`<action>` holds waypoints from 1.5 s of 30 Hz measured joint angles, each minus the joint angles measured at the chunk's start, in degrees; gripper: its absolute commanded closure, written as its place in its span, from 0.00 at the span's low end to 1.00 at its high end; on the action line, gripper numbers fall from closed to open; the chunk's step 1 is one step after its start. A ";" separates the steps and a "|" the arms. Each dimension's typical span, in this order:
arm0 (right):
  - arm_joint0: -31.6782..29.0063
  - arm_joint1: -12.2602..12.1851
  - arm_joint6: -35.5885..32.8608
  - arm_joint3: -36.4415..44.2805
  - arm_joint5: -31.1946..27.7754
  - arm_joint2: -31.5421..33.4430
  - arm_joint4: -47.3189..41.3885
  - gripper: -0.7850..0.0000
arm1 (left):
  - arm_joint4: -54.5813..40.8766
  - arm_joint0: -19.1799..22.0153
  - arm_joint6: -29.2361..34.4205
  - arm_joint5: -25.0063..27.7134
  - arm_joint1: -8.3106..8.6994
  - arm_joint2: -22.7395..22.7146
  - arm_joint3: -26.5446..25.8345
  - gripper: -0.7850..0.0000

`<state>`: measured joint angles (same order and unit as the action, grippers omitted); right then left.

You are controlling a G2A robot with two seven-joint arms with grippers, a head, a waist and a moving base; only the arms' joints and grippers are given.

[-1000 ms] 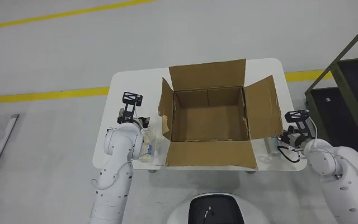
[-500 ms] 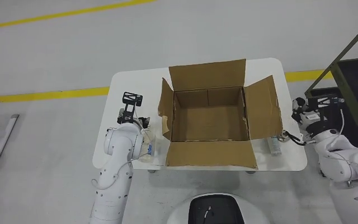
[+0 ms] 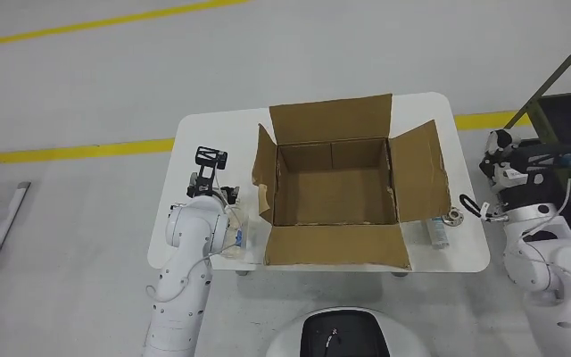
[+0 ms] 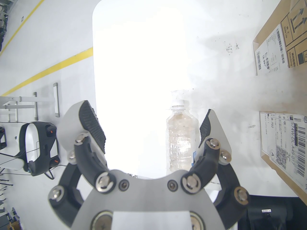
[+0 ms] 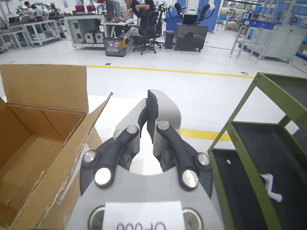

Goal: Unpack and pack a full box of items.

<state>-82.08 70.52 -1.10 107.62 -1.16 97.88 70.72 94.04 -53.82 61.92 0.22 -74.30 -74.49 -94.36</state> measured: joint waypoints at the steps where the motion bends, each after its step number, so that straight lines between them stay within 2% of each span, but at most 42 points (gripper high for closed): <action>1: -0.01 0.10 0.13 0.22 1.14 -0.48 0.25 1.00 | 0.00 0.00 0.00 0.00 0.00 0.00 0.00 0.00; 12: -0.11 0.25 0.46 0.52 2.71 -1.16 0.52 1.00 | -0.63 -0.33 -0.53 0.09 -0.03 -0.15 0.04 0.00; 16: -0.11 0.25 0.45 0.52 2.71 -1.16 0.53 1.00 | -3.80 -0.89 -1.58 2.02 0.02 -1.46 -0.31 0.00; 21: -0.11 0.25 0.45 0.52 2.71 -1.16 0.53 1.00 | -7.83 -1.02 2.08 5.04 0.33 -4.45 -0.45 0.00; 27: -0.11 0.25 0.45 0.52 2.71 -1.16 0.53 1.00 | -16.84 -1.69 9.88 9.94 0.74 -7.72 0.25 0.00; 34: -0.11 0.25 0.45 0.52 2.71 -1.16 0.53 1.00 | -23.79 -0.69 16.75 8.25 0.95 -9.21 2.51 0.00; 45: -0.11 0.25 0.45 0.52 2.71 -1.16 0.53 1.00 | -22.97 -0.40 16.90 7.91 1.02 -9.05 2.65 0.00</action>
<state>-82.18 70.77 -0.64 108.14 1.55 96.72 71.25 71.07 -54.21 78.82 8.13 -73.29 -83.54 -91.72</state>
